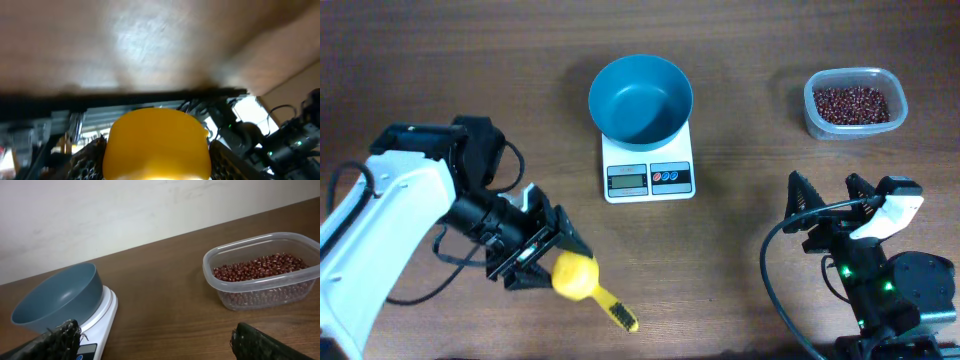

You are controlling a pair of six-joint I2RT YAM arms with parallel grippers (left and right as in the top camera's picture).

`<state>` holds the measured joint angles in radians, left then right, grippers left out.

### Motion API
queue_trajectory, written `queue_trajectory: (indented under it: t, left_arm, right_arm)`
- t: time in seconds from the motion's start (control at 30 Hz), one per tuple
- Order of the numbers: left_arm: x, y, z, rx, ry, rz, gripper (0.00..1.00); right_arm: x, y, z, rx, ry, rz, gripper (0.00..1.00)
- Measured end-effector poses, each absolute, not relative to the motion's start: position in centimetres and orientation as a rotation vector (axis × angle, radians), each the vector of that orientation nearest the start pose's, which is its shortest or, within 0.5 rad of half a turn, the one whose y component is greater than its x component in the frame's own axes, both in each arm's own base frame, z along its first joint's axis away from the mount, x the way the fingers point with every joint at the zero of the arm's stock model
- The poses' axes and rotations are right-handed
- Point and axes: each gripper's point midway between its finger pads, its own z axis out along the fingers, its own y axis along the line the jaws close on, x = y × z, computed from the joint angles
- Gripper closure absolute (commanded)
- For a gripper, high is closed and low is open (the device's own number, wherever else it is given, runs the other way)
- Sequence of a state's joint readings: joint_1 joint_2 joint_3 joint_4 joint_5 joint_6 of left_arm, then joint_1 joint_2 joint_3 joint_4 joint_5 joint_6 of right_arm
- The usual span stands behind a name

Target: Scoop item into bowl and weigh 50g on scale

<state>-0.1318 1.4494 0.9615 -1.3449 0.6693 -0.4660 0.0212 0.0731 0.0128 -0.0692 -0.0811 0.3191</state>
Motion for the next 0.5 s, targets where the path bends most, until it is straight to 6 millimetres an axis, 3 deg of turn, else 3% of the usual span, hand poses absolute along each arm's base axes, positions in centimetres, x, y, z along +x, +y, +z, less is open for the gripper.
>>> queue_trajectory:
  t: [0.03,0.17,0.23,0.3,0.37,0.43,0.5]
  left_arm:
    - [16.7,-12.6,10.8,-0.705,3.340,-0.963,0.48]
    - [17.4,-6.8,7.9,-0.695,3.342,-0.302,0.48]
    - [17.2,-4.9,7.8,-0.680,3.343,-0.116,0.47]
    - [17.7,-2.4,10.2,-0.647,3.316,0.139,0.50]
    - [20.9,0.2,14.7,-0.635,3.144,0.343,0.54]
    - [22.6,2.2,17.8,-0.710,2.980,0.491,0.53]
    - [23.3,4.0,18.7,-0.755,2.872,0.632,0.49]
  right_arm:
    - [24.8,1.9,14.6,0.194,1.700,0.322,0.01]
    - [24.8,1.9,14.6,0.193,1.699,0.322,0.01]
    - [24.8,1.9,14.6,0.193,1.699,0.323,0.01]
    - [24.8,1.9,14.6,0.194,1.700,0.323,0.01]
    - [24.8,1.9,14.6,0.196,1.701,0.325,0.01]
    - [24.8,1.9,14.5,0.197,1.703,0.325,0.01]
    - [24.8,1.9,14.6,0.196,1.702,0.325,0.01]
